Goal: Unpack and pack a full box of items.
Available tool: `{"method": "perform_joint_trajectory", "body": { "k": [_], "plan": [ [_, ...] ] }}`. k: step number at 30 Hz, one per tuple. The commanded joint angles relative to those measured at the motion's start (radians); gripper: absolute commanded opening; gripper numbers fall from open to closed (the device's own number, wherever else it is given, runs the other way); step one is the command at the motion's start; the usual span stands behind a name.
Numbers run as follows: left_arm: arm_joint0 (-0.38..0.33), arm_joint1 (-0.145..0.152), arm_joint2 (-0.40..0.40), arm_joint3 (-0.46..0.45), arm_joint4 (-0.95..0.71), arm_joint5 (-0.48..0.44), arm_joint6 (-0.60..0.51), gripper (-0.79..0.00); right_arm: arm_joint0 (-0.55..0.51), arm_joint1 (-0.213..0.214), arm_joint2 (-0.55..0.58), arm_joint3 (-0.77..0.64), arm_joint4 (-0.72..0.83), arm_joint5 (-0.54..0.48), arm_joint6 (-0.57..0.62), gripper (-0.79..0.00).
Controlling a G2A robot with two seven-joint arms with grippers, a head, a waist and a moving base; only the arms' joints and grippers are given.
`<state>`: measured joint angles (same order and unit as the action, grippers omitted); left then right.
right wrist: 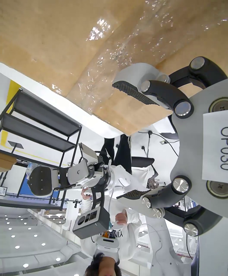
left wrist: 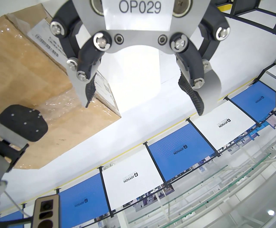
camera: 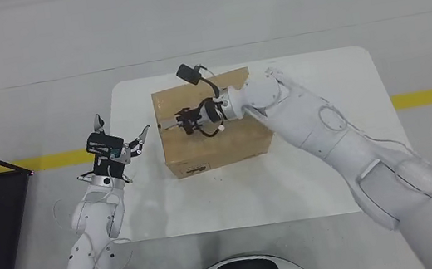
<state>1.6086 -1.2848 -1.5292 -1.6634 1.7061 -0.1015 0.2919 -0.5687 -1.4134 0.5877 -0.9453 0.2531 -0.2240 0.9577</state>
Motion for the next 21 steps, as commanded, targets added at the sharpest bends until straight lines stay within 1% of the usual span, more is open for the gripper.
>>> {"method": "perform_joint_trajectory", "body": {
  "k": [1, 5, 9, 13, 21],
  "plan": [
    [0.000, 0.000, 0.000, 0.000, 0.000, 0.000, 0.000, 0.000, 0.018, -0.017, -0.015, 0.051, 0.011, -0.004, 0.016, 0.000],
    [0.000, 0.000, 0.000, 0.000, 0.000, 0.000, 0.000, 0.000, 0.052, -0.037, -0.032, 0.137, -0.007, 0.012, 0.046, 0.000],
    [0.000, 0.000, 0.000, 0.000, 0.000, 0.000, 0.000, 0.000, 0.081, -0.041, -0.037, 0.185, -0.064, 0.026, 0.066, 0.000],
    [0.000, 0.000, 0.000, 0.000, 0.000, 0.000, 0.000, 0.000, 0.092, -0.033, -0.038, 0.185, -0.135, 0.035, 0.081, 0.000],
    [0.000, 0.000, 0.000, 0.000, 0.000, 0.000, 0.000, 0.000, 0.077, 0.001, 0.006, 0.135, -0.189, 0.031, 0.138, 0.000]
  ]
}}
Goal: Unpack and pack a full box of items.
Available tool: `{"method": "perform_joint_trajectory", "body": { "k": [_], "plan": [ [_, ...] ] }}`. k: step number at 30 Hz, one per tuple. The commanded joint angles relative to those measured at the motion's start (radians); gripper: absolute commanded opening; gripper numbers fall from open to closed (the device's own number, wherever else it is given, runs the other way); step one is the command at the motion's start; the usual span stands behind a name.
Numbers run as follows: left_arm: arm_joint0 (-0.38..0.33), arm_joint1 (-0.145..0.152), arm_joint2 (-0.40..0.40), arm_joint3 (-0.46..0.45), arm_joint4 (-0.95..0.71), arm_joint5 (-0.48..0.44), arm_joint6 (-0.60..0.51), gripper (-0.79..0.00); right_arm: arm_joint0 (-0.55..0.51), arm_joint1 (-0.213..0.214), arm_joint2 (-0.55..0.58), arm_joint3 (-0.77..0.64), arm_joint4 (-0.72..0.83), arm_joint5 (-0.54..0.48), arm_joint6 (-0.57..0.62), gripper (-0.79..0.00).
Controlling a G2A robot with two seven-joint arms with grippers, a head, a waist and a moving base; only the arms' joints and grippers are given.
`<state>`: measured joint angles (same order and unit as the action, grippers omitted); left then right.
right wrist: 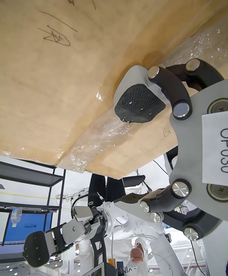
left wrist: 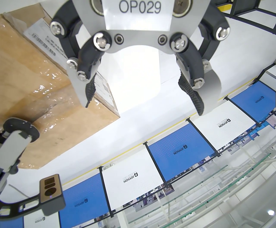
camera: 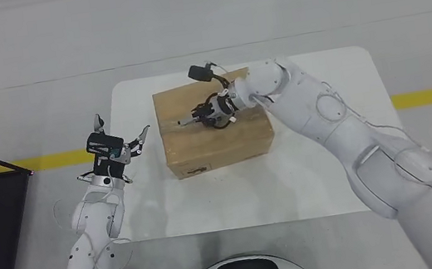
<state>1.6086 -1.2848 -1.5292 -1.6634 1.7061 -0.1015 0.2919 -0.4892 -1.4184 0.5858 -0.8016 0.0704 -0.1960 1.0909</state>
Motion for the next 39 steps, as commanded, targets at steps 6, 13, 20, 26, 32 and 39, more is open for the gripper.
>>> {"method": "perform_joint_trajectory", "body": {
  "k": [6, 13, 20, 26, 32, 39],
  "plan": [
    [0.000, 0.000, 0.000, 0.000, 0.000, 0.000, 0.000, 0.000, -0.024, 0.040, 0.081, -0.041, -0.003, 0.079, -0.001, 0.000],
    [0.000, 0.000, 0.000, 0.000, 0.000, 0.000, 0.000, 0.000, -0.041, 0.072, 0.147, -0.041, -0.005, 0.204, 0.032, 0.000],
    [0.000, 0.000, 0.000, 0.000, 0.000, 0.000, 0.000, 0.000, -0.064, 0.104, 0.204, -0.073, -0.028, 0.228, 0.058, 0.000],
    [0.000, 0.000, 0.000, 0.000, 0.000, 0.000, 0.000, 0.000, -0.107, 0.147, 0.288, -0.140, -0.062, 0.262, 0.037, 0.000],
    [0.000, 0.000, 0.000, 0.000, 0.000, 0.000, 0.000, 0.000, -0.172, 0.191, 0.373, -0.233, -0.138, 0.376, -0.016, 0.000],
    [0.000, 0.000, 0.000, 0.000, 0.000, 0.000, 0.000, 0.000, -0.263, 0.234, 0.482, -0.358, -0.163, 0.435, -0.044, 0.000]
  ]
}}
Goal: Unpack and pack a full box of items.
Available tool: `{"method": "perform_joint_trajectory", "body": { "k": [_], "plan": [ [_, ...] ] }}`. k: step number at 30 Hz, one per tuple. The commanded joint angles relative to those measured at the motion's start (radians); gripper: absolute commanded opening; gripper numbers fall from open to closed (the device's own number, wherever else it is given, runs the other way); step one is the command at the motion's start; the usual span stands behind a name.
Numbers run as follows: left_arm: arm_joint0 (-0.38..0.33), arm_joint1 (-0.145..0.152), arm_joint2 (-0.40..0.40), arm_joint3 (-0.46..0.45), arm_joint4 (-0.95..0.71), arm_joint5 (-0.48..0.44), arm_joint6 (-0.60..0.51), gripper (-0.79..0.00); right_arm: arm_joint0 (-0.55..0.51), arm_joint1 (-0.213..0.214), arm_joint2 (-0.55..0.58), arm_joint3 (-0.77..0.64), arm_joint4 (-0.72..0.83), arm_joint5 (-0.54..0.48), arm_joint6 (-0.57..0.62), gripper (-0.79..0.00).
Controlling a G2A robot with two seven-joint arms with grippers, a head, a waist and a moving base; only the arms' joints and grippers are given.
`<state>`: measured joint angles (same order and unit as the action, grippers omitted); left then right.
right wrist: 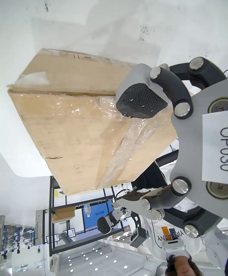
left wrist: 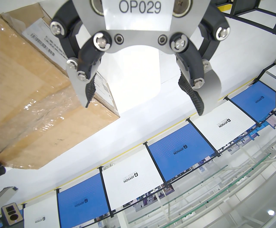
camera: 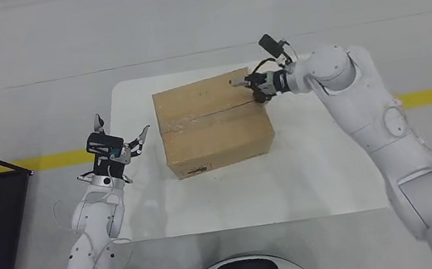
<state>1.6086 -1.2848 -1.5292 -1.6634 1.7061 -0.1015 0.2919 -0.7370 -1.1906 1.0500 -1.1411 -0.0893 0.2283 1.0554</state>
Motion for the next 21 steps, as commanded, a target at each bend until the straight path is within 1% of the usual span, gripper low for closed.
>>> {"method": "perform_joint_trajectory", "body": {
  "k": [1, 7, 11, 13, 15, 17, 21],
  "plan": [
    [0.000, 0.000, 0.000, 0.000, 0.000, 0.000, 0.000, 0.000, -0.029, 0.011, 0.030, -0.036, -0.013, 0.023, -0.015, 0.000],
    [0.000, 0.000, 0.000, 0.000, 0.000, 0.000, 0.000, 0.000, -0.107, 0.043, 0.136, -0.136, -0.032, 0.067, -0.059, 0.000],
    [0.000, 0.000, 0.000, 0.000, 0.000, 0.000, 0.000, 0.000, -0.183, 0.064, 0.227, -0.234, -0.023, 0.046, -0.105, 0.000],
    [0.000, 0.000, 0.000, 0.000, 0.000, 0.000, 0.000, 0.000, -0.226, 0.072, 0.272, -0.280, -0.003, 0.008, -0.139, 0.000],
    [0.000, 0.000, 0.000, 0.000, 0.000, 0.000, 0.000, 0.000, -0.266, 0.074, 0.322, -0.303, 0.070, -0.073, -0.188, 0.000],
    [0.000, 0.000, 0.000, 0.000, 0.000, 0.000, 0.000, 0.000, -0.300, 0.074, 0.366, -0.270, 0.167, -0.164, -0.221, 0.000],
    [0.000, 0.000, 0.000, 0.000, 0.000, 0.000, 0.000, 0.000, -0.309, 0.071, 0.393, -0.177, 0.256, -0.232, -0.270, 0.000]
  ]
}}
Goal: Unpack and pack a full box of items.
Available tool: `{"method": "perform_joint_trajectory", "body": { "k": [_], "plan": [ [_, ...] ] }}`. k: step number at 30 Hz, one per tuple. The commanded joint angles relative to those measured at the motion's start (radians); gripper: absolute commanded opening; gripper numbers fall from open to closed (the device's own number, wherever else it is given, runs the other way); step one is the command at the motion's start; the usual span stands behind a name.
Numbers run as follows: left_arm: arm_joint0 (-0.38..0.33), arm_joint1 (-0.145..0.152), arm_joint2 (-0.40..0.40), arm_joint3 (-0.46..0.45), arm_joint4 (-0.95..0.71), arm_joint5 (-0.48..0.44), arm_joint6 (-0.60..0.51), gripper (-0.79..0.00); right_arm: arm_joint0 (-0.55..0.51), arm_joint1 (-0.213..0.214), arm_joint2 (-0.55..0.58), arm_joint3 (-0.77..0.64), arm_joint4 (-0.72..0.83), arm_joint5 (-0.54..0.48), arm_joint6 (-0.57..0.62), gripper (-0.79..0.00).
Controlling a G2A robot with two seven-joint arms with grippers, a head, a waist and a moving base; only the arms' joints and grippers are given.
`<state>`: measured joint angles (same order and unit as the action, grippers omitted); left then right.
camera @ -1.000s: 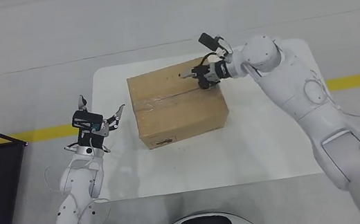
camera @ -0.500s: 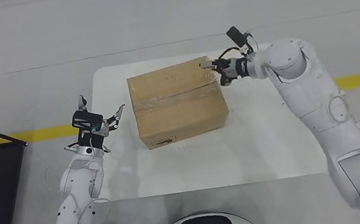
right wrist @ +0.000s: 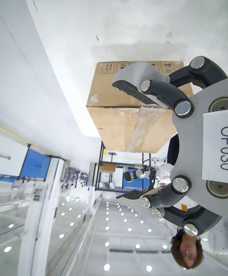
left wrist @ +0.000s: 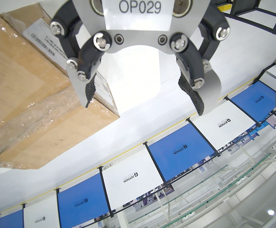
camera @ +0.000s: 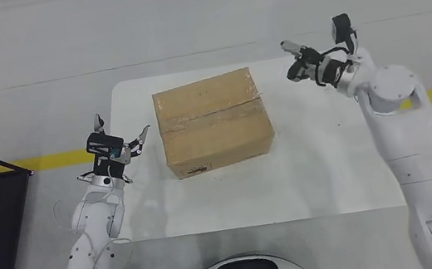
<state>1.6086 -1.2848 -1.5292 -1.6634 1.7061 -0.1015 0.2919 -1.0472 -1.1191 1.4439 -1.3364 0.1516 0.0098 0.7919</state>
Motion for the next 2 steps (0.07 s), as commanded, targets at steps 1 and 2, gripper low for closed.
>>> {"method": "perform_joint_trajectory", "body": {
  "k": [1, 2],
  "plan": [
    [0.000, 0.000, 0.000, 0.000, 0.000, 0.000, 0.000, 0.000, 0.001, -0.001, 0.000, 0.018, 0.015, -0.013, -0.006, 0.000],
    [0.000, 0.000, 0.000, 0.000, 0.000, 0.000, 0.000, -0.001, 0.000, -0.001, 0.001, 0.015, 0.013, -0.012, -0.006, -0.001]
  ]
}}
